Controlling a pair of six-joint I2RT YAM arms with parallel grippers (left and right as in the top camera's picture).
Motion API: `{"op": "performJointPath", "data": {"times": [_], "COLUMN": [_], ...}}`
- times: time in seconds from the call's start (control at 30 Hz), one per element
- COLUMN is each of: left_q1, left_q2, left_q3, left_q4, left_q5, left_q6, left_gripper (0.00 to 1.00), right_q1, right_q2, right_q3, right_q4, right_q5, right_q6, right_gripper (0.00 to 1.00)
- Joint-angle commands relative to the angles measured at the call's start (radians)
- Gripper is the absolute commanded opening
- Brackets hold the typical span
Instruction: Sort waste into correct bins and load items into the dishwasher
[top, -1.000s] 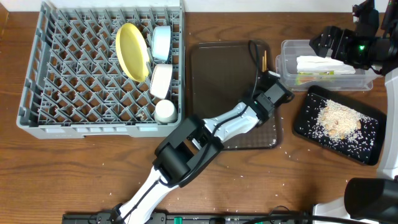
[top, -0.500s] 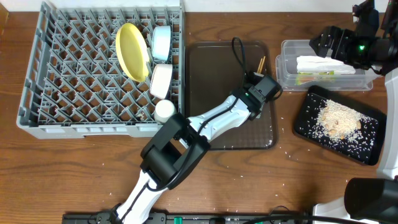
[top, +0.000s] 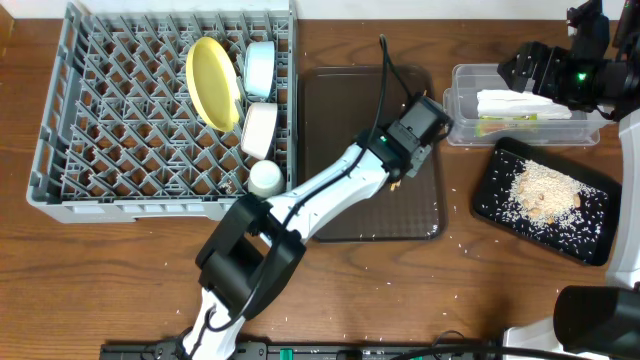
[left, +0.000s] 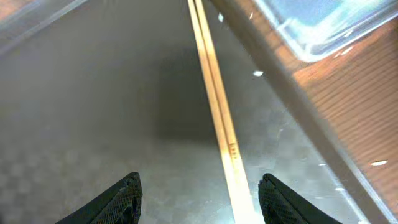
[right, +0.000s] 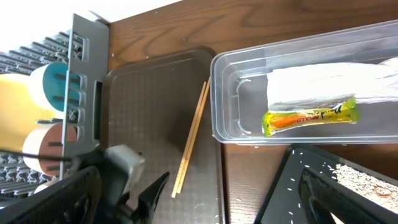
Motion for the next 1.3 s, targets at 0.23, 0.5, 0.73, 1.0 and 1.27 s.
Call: {"op": "performJointPath", "data": {"times": [0.23, 0.5, 0.73, 1.0, 1.27], "left_q1": [0.040, 0.039, 0.039, 0.039, 0.035], "left_q2": [0.137, 0.156, 0.158, 0.159, 0.169], "left_q3": [-0.003, -0.005, -0.030, -0.037, -0.061], "left_q4": [0.042, 0.048, 0.064, 0.063, 0.064], "left_q5": [0.037, 0.037, 0.037, 0.037, 0.098], "left_q6": [0.055, 0.048, 0.037, 0.021, 0.021], "left_gripper": [0.62, 0.62, 0.62, 0.62, 0.62], "right_q1": [0.004, 0.003, 0.003, 0.004, 0.004], "right_q2": [0.001, 0.001, 0.001, 0.001, 0.001], "right_q3": [-0.002, -0.002, -0.002, -0.002, -0.002], "right_q4": [0.000, 0.000, 0.000, 0.000, 0.000], "right_q5": [-0.004, -0.004, -0.004, -0.004, -0.004], "right_q6": [-0.007, -0.006, -0.006, -0.006, -0.006], "right_gripper": [0.99, 0.99, 0.99, 0.99, 0.99]}}
